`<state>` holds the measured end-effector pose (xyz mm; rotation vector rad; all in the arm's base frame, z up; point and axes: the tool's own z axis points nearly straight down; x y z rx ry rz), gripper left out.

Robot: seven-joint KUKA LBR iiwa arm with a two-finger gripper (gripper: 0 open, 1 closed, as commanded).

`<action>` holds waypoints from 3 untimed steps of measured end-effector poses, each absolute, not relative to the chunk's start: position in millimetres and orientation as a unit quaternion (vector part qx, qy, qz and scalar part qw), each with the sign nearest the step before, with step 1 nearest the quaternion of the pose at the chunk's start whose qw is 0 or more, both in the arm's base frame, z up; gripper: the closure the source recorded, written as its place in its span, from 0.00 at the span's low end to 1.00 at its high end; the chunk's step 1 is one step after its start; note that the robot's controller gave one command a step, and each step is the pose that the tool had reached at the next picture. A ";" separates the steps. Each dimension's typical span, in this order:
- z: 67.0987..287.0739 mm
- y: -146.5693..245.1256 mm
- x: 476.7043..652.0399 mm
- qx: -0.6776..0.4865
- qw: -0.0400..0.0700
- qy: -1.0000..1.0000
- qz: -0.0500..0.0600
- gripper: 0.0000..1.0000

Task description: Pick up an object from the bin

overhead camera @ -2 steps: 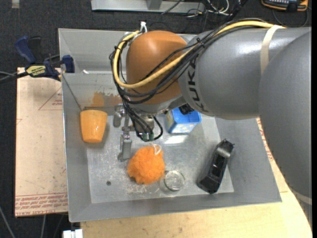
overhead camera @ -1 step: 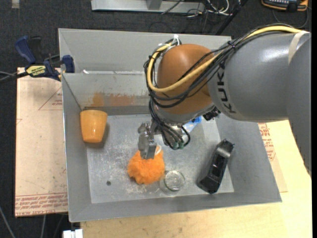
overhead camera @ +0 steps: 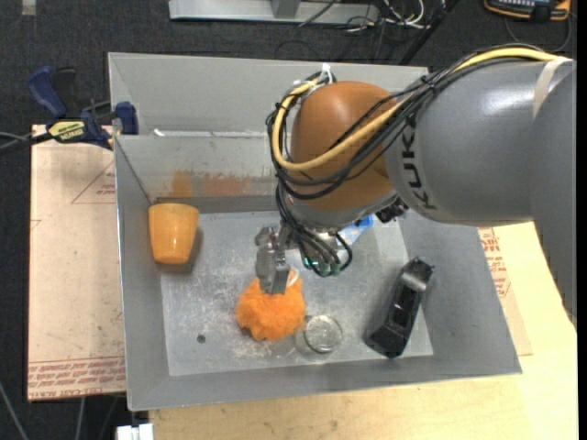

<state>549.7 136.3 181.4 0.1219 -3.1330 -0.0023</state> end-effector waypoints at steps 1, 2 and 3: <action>181.4 136.3 549.7 0.039 0.003 -0.999 -0.001 0.00; 181.4 136.3 549.7 0.039 0.003 -0.999 -0.001 0.00; 157.0 134.9 550.5 0.063 -0.002 -0.998 -0.002 0.00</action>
Offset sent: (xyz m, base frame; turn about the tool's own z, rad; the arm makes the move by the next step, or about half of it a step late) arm 0.0000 0.0000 0.0000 0.0000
